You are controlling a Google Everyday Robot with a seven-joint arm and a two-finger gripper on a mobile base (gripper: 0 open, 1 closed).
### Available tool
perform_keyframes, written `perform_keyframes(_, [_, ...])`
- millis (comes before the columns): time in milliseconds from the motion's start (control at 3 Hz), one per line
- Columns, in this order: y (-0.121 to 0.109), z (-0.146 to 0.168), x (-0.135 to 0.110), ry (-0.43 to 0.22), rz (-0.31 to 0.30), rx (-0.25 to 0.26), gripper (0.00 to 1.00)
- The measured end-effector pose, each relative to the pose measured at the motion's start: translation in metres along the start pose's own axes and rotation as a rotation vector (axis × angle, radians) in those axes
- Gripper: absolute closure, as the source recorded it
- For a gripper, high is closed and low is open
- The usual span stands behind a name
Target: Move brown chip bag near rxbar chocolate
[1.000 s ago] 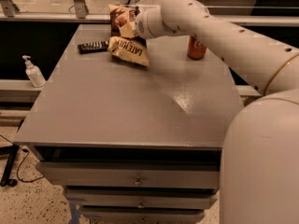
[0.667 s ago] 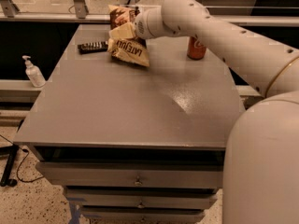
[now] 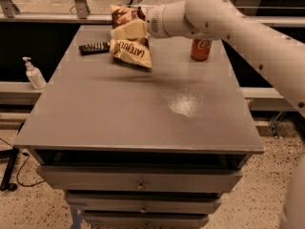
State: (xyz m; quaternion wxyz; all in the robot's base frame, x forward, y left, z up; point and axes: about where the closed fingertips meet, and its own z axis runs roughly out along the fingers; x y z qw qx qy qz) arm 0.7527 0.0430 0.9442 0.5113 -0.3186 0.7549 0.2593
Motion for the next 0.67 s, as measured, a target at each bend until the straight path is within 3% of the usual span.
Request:
perform_keyframes(333, [0.040,-0.037,0.033,-0.005,0.021,-0.157,0.00])
perform_keyframes(667, [0.053,-0.067,0.022,-0.062,-0.017,-0.195,0.00])
